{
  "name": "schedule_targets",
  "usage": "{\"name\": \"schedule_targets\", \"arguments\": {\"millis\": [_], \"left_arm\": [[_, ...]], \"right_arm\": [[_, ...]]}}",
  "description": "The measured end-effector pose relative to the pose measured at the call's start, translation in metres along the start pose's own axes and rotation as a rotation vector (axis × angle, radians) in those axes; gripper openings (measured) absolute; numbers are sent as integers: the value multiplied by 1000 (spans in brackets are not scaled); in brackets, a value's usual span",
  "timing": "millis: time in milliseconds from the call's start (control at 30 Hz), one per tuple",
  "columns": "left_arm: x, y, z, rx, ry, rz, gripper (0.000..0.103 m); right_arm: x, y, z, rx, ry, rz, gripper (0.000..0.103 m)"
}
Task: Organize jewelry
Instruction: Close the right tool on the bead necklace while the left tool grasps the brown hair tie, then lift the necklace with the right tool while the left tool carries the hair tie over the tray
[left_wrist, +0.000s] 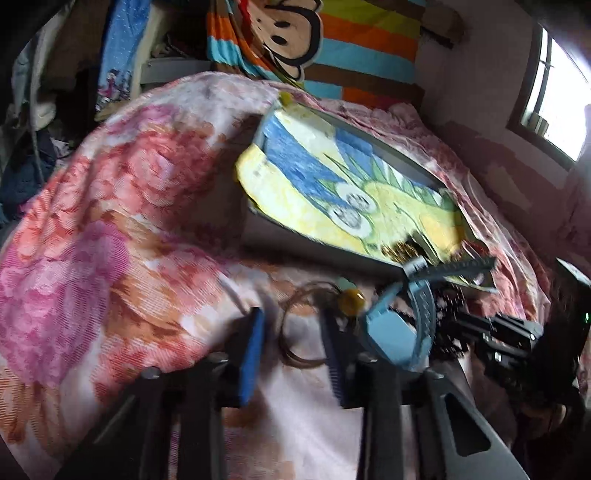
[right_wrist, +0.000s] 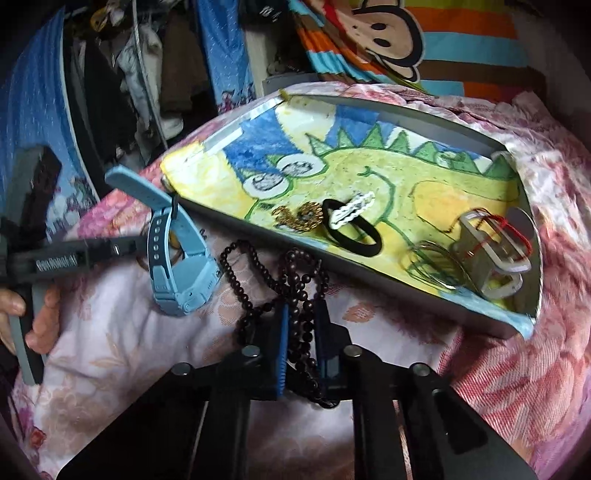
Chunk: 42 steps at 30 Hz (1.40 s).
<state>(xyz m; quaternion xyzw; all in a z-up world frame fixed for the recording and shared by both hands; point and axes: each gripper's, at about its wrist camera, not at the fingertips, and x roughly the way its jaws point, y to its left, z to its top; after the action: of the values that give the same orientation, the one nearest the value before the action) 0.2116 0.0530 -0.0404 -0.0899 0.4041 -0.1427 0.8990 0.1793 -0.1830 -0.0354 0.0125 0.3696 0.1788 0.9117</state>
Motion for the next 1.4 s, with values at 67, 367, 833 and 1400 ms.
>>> {"name": "schedule_targets", "arguments": {"millis": [67, 367, 833, 1400], "left_arm": [[6, -4, -3, 16, 40, 5, 11], [3, -16, -20, 1, 108, 4, 4], [-10, -49, -49, 4, 203, -114, 4], [-61, -70, -47, 14, 125, -250, 3]], "right_arm": [[-5, -7, -4, 47, -22, 11, 10], [-19, -28, -21, 202, -74, 16, 9], [-63, 7, -34, 112, -160, -21, 6], [-136, 36, -26, 66, -253, -60, 5]]}}
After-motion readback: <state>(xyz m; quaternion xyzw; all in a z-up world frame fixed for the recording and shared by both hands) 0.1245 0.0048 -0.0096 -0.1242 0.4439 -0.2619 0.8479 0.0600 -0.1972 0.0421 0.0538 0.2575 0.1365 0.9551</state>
